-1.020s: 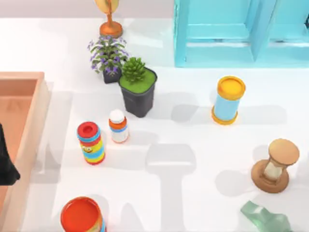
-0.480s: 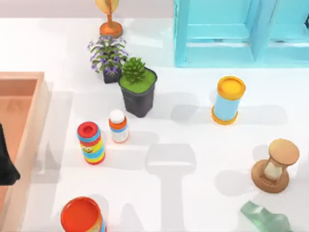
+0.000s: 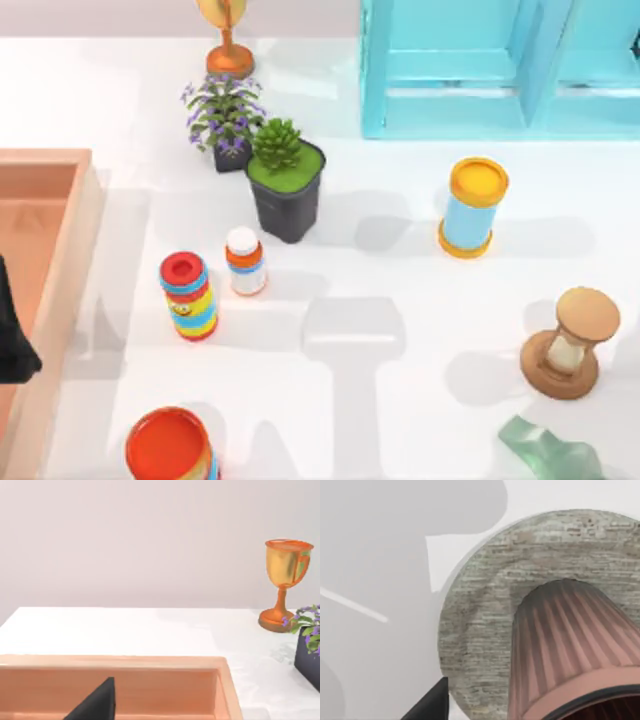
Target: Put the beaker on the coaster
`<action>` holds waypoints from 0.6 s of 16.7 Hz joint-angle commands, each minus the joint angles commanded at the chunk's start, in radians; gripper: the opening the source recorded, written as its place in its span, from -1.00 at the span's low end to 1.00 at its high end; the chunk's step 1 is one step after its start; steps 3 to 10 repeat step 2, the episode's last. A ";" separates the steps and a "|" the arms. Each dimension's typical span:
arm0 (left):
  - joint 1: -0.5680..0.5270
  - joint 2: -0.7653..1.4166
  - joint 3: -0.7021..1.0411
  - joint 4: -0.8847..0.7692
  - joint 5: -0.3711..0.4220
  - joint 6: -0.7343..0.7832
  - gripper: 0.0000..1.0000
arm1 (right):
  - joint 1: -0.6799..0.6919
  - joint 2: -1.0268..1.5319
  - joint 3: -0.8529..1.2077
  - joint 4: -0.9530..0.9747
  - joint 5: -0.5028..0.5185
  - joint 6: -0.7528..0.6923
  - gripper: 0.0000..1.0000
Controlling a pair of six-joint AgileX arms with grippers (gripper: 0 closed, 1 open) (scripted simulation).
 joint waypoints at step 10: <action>0.000 0.000 0.000 0.000 0.000 0.000 1.00 | 0.000 0.000 0.000 0.000 0.000 0.000 1.00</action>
